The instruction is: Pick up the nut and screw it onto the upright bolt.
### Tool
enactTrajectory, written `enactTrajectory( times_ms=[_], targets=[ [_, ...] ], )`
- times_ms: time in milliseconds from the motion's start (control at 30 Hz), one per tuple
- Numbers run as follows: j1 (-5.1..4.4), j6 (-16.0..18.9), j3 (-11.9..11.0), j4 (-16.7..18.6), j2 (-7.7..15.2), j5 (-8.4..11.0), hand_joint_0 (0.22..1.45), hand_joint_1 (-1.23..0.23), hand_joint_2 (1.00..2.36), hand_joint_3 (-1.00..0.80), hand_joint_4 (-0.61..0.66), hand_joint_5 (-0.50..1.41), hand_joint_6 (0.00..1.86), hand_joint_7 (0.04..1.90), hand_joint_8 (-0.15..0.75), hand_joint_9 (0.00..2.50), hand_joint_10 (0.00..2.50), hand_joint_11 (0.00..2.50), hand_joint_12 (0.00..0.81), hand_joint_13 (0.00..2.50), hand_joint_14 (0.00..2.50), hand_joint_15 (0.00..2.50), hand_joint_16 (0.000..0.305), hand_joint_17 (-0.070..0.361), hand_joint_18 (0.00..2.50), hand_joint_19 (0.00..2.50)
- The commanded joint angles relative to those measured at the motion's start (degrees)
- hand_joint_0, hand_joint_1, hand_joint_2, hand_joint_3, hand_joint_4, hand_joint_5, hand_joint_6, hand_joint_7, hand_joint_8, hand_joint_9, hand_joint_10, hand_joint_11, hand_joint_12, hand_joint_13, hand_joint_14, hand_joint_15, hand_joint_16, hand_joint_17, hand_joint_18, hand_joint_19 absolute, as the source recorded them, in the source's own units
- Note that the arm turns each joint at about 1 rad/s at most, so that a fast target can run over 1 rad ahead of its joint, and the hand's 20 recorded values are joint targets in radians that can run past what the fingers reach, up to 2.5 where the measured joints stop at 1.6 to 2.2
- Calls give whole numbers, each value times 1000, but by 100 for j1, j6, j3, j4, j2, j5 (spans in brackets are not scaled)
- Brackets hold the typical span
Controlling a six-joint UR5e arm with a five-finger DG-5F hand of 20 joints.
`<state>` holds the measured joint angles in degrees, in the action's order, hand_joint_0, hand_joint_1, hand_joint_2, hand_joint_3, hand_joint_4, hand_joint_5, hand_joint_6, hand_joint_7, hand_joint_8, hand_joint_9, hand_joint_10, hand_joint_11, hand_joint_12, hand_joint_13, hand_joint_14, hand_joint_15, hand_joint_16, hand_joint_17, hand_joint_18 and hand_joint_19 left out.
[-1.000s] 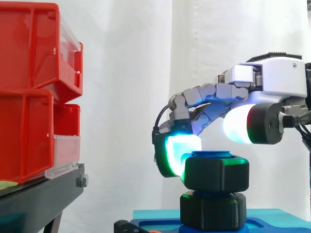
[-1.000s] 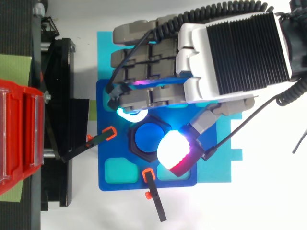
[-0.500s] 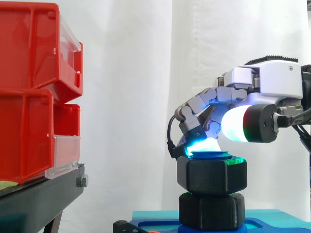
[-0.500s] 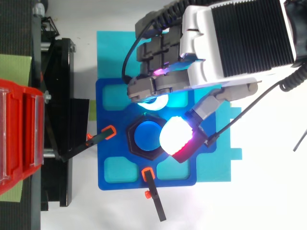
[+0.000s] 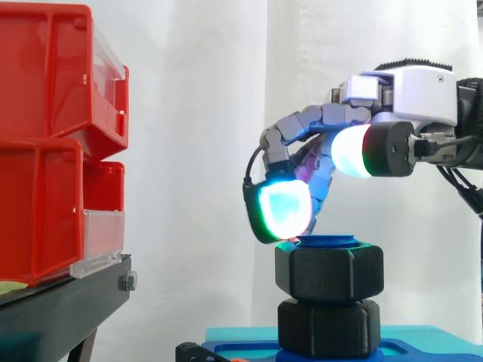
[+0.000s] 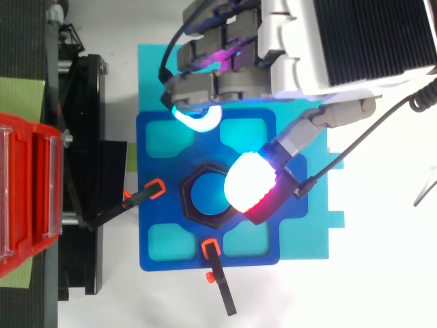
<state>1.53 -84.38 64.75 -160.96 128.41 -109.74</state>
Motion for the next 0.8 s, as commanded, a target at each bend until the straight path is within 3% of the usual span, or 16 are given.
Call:
enactTrajectory(
  times_ms=[0,167,333,567,767],
  targets=[
    [-21,0,-33,21,0,-4,499,-228,1000,-500,226,-39,504,1017,193,1117,0,0,160,857,0,0,25,56,628,269],
    [-65,0,-33,21,0,23,496,-228,1000,-500,170,-80,503,765,184,1016,0,0,164,809,0,0,25,56,581,234],
    [-144,-8,-33,-6,0,49,493,-224,1000,-500,149,-110,501,645,173,886,0,0,173,723,0,0,26,59,481,189],
    [-311,0,-33,3,9,190,491,-217,1000,-500,150,-117,501,637,170,805,0,0,187,677,0,0,26,59,424,158],
    [-426,0,143,56,0,304,490,-218,1000,-500,153,-114,502,672,175,797,0,0,189,671,0,0,27,60,411,159]
  ],
)
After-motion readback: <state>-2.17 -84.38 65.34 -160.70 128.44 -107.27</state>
